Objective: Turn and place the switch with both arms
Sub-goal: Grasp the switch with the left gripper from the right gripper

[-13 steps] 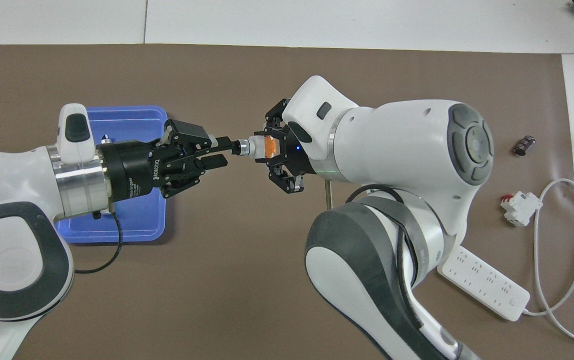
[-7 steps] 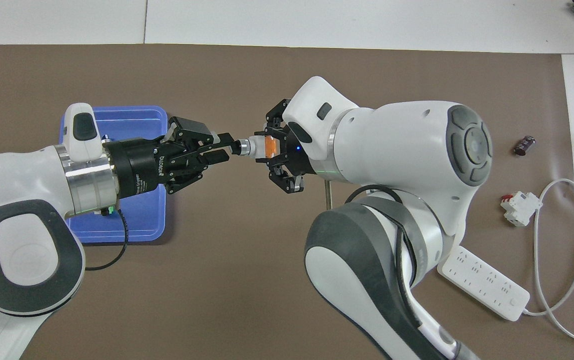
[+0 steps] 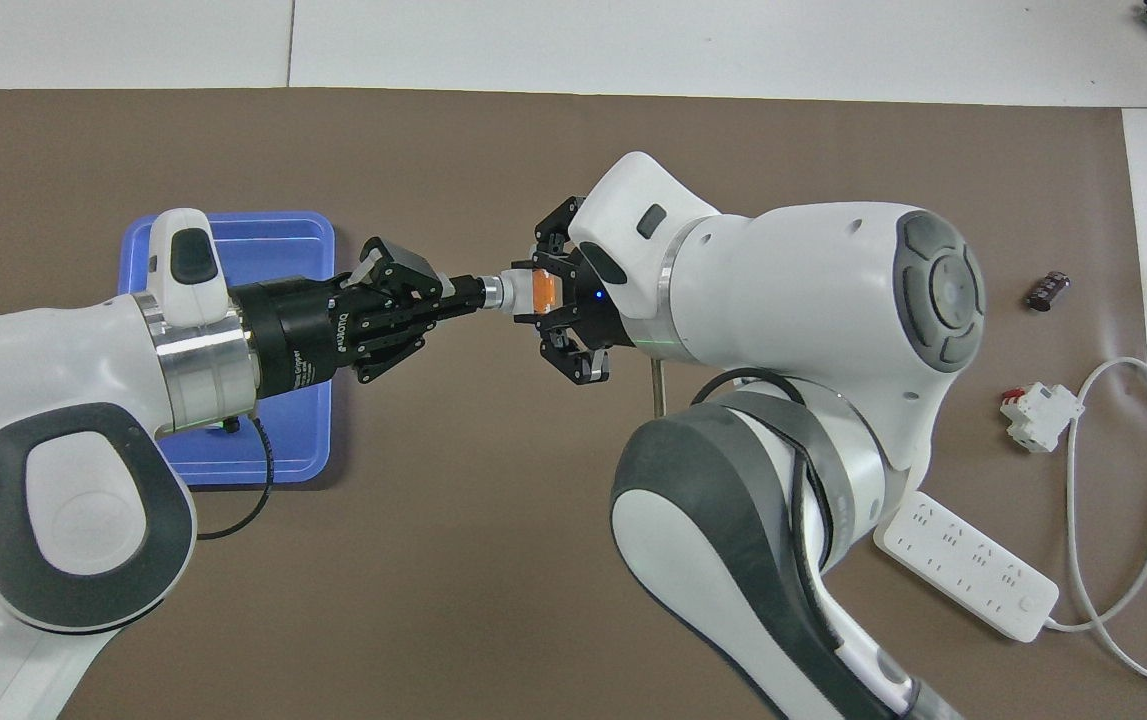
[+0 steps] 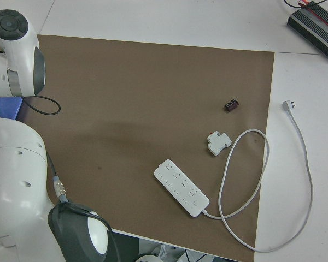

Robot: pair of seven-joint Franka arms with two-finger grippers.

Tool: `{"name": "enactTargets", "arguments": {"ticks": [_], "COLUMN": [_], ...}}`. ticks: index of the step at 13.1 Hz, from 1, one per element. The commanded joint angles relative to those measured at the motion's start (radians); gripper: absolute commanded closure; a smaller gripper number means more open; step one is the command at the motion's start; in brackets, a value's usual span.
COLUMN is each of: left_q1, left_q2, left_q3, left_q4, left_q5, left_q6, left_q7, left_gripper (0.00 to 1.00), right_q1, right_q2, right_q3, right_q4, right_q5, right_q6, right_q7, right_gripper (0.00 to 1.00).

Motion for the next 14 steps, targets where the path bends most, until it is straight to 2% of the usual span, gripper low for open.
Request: {"name": "enactTargets", "arguments": {"ticks": [1,7,14], "left_q1": [-0.021,-0.031,-0.037], "left_q2": [0.005,0.005,0.005], "left_q3": [0.009,0.009,0.008], "left_q4": [0.005,0.005,0.024], "left_q5": [-0.016,-0.018,-0.007], "left_q6": [0.021,0.023,0.035], "left_q7": [0.012,-0.026,-0.545], "left_gripper": [0.99,1.0,1.0], "right_q1": [-0.005,-0.005,-0.005], "right_q2": [-0.031,-0.031,-0.037], "right_q3": [0.006,0.006,0.006], "right_q4": [-0.04,-0.042,-0.051], "right_q5": [0.025,0.025,0.025], "right_q6": [0.019,0.016,0.016], "right_q7": [0.013,0.032,0.036], "right_gripper": [1.0,1.0,1.0]}}
